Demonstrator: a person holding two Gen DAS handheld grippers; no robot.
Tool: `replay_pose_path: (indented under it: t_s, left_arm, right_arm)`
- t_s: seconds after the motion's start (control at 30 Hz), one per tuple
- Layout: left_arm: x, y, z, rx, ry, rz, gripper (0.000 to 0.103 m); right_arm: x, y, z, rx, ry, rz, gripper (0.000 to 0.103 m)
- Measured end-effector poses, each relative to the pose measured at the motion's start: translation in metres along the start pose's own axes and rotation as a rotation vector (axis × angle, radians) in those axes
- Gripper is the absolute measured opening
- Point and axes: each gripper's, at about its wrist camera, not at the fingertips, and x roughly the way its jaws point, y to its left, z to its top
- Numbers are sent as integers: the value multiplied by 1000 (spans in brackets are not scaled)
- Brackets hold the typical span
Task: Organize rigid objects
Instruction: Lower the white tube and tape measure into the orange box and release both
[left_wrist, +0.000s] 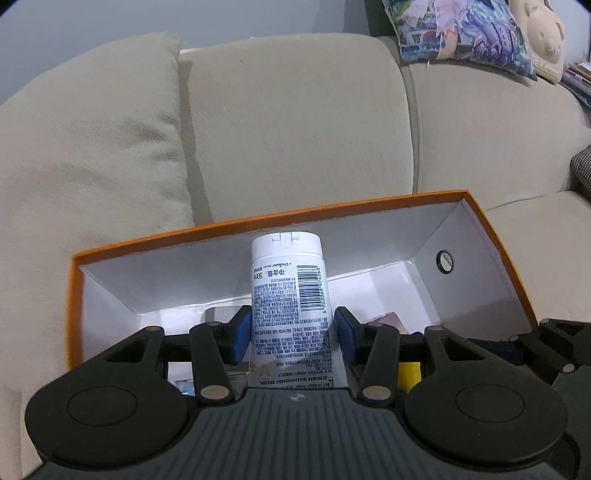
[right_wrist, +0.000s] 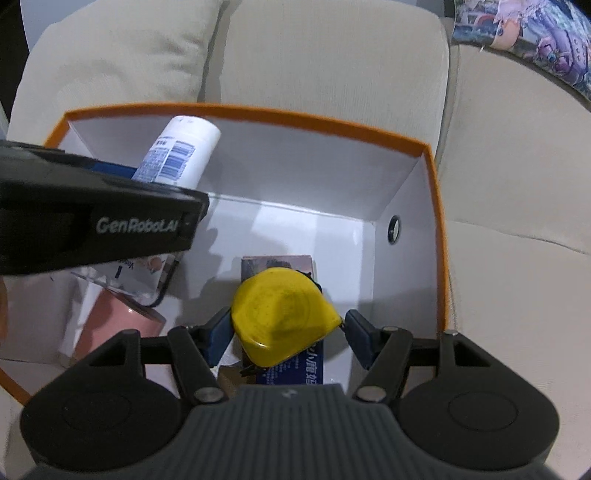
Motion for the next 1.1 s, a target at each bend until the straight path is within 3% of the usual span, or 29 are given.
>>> replay_pose_path:
  t_s: [0.33, 1.1]
  left_arm:
    - [24, 8, 0, -54, 91, -21, 55]
    - [51, 0, 3, -13, 200, 23, 55]
  right_arm:
    - [9, 3, -1, -17, 19, 8, 67]
    - [18, -1, 16, 22, 89, 58, 66]
